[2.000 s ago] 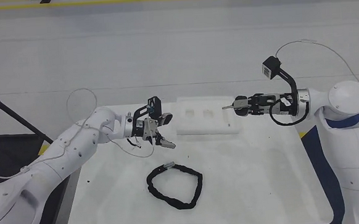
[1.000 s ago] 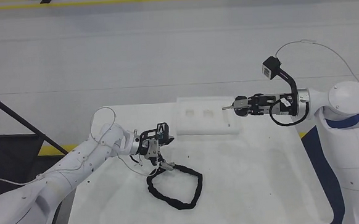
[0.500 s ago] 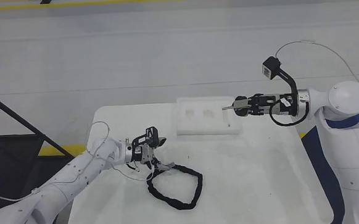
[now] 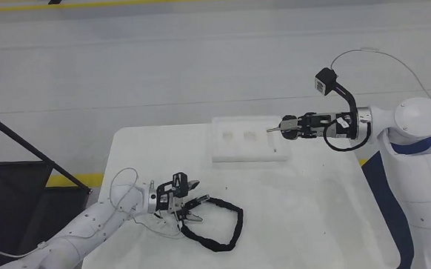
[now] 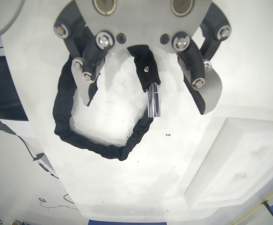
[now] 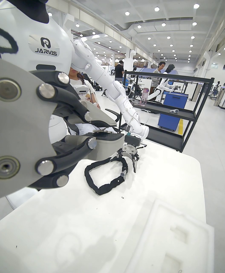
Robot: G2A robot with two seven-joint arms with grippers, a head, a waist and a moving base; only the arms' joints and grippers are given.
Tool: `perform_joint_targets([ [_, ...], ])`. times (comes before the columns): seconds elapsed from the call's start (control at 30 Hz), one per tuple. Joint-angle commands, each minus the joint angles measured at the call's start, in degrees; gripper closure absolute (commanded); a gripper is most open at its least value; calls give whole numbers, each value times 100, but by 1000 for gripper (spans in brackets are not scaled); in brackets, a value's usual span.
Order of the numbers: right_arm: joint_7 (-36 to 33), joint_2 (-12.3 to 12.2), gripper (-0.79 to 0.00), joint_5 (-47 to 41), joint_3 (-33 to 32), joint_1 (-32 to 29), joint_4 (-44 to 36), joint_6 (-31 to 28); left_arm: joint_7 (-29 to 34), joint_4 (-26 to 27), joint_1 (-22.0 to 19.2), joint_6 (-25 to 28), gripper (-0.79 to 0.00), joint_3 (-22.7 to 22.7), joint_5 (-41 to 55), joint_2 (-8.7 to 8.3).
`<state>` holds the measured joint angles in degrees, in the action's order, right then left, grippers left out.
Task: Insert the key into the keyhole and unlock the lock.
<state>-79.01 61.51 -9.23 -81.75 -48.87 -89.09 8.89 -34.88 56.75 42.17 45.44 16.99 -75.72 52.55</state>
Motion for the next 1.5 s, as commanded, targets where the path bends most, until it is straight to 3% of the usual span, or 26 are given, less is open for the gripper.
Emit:
perform_joint_targets([
  [0.0,0,0,0,0,0,0,0,0,-3,-83,19,-40,-785,6,-57,53],
  [0.17,0,0,0,0,0,0,0,0,-39,-347,40,-174,-785,29,-202,200],
  [0.3,0,0,0,0,0,0,0,0,-126,-534,41,-256,-671,48,-324,311],
  [0.43,0,0,0,0,0,0,0,0,-259,-666,49,-397,-422,46,-567,401],
  [0.6,0,0,0,0,0,0,0,0,-389,-802,60,-515,-268,65,-788,489],
  [0.7,0,0,0,0,0,0,0,0,-477,-841,67,-575,0,89,-893,531],
  [0.93,0,0,0,0,0,0,0,0,-820,-879,68,-581,0,210,-1068,547],
  [1.1,0,0,0,0,0,0,0,0,-1130,-717,41,-469,0,397,-1121,462],
  [1.47,75,1,0,-23,27,-59,-23,19,-956,604,86,-284,0,1179,-975,67],
])
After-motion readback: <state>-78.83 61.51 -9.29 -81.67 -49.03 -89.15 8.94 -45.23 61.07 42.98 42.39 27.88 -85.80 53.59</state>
